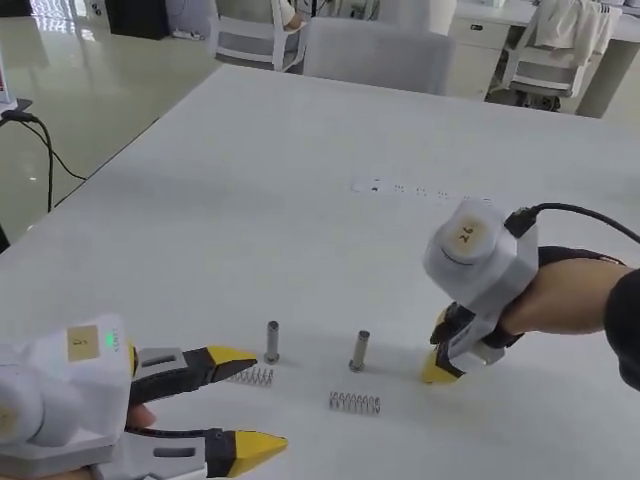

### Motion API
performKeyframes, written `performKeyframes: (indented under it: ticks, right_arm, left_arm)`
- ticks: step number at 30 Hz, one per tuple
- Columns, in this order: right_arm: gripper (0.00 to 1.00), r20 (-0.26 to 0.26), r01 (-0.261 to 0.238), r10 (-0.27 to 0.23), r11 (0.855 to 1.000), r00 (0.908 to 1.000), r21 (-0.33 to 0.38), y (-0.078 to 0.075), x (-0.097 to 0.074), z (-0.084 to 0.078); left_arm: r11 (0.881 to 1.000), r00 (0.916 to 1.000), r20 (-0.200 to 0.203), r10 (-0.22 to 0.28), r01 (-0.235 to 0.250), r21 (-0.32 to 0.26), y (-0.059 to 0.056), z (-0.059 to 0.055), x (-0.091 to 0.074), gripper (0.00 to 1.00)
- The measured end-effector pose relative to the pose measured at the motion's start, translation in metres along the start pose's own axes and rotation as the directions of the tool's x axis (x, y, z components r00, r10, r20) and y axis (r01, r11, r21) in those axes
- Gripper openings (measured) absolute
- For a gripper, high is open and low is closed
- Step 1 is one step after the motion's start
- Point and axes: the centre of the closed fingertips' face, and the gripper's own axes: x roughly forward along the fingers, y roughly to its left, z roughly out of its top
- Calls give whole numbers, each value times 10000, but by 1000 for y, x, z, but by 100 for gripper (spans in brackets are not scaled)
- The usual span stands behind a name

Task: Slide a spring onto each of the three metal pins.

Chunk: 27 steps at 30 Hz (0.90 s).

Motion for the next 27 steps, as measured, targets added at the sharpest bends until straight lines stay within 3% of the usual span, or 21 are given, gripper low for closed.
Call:
performKeyframes:
  ticks: [5,13,21,27]
  right_arm:
    - [28,366,68,-55,9994,9993,-349,8,-11,15]
    - [27,612,-409,454,9965,9971,-728,34,-9,33]
    - [23,415,-937,984,9903,9943,-1027,56,5,39]
    - [20,187,-1124,1152,9873,9932,-1126,63,22,37]
  left_arm:
    - [10000,10000,-9,-29,29,17,-1,0,1,43]
    - [10000,10000,-34,-64,64,50,-1,1,2,42]
    - [9999,10000,-17,-75,75,80,-1,2,3,42]
    - [9999,9999,-49,-91,91,92,0,2,4,41]
